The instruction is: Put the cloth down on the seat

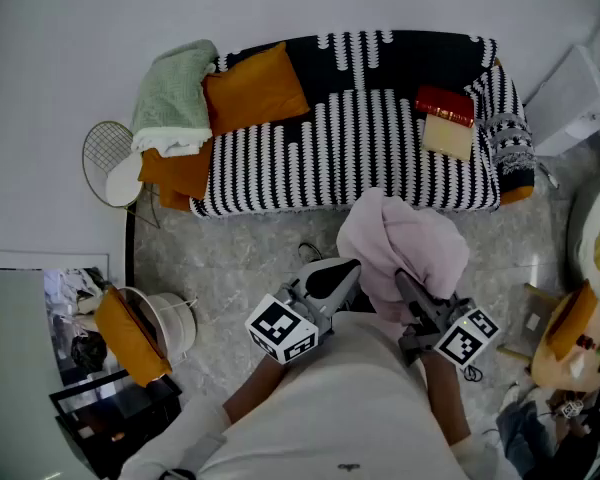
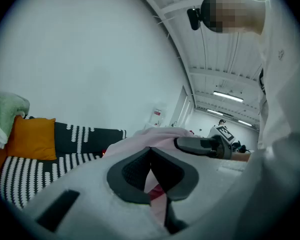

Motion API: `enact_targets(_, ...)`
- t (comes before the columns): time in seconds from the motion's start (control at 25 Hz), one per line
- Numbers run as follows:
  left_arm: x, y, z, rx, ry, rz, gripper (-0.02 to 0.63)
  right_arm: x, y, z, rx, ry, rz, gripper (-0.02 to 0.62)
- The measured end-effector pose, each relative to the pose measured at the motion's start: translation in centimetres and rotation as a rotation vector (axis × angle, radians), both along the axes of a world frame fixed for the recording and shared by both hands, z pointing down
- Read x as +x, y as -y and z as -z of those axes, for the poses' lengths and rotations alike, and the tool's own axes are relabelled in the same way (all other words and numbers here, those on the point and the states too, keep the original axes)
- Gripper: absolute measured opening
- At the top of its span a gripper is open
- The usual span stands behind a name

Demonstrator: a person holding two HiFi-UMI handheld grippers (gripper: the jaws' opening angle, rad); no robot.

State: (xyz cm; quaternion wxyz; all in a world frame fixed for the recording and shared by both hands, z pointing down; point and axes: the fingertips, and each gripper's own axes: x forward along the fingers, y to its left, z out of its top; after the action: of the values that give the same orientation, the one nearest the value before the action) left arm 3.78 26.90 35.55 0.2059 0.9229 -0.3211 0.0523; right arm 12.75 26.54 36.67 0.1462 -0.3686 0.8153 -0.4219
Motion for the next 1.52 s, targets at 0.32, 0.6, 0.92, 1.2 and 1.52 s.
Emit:
enact_targets(0.32, -0.6, -0.8, -0.6, -0.006, 0.002, 0.009, 0.012, -0.8, -0.8, -0.4, -0.02, 0.017, 0.019, 0.252)
enact_targets(0.6, -1.3, -0.5, -0.7, -0.009, 0.001, 0.016, 0.012, -1.8, -0.6, -0.3, -0.01, -0.028, 0.041, 0.252)
enact_targets(0.92, -3.1, 0.6, -1.2, -0.029, 0.007, 0.017, 0.012, -3.2, 0.8, -0.5, -0.03, 0.004, 0.05, 0.253)
enact_targets(1.2, -5.8, 4.2, -0.7, -0.022, -0.002, -0.001, 0.012, -5.5, 3.9, -0.4, -0.041, -0.008, 0.022, 0.253)
enact_targets(1.52, -9.7, 9.3, -0.1, 0.004, -0.018, -0.049, 0.012, -8.9, 8.8, -0.1, -0.045, -0.018, -0.034, 0.253)
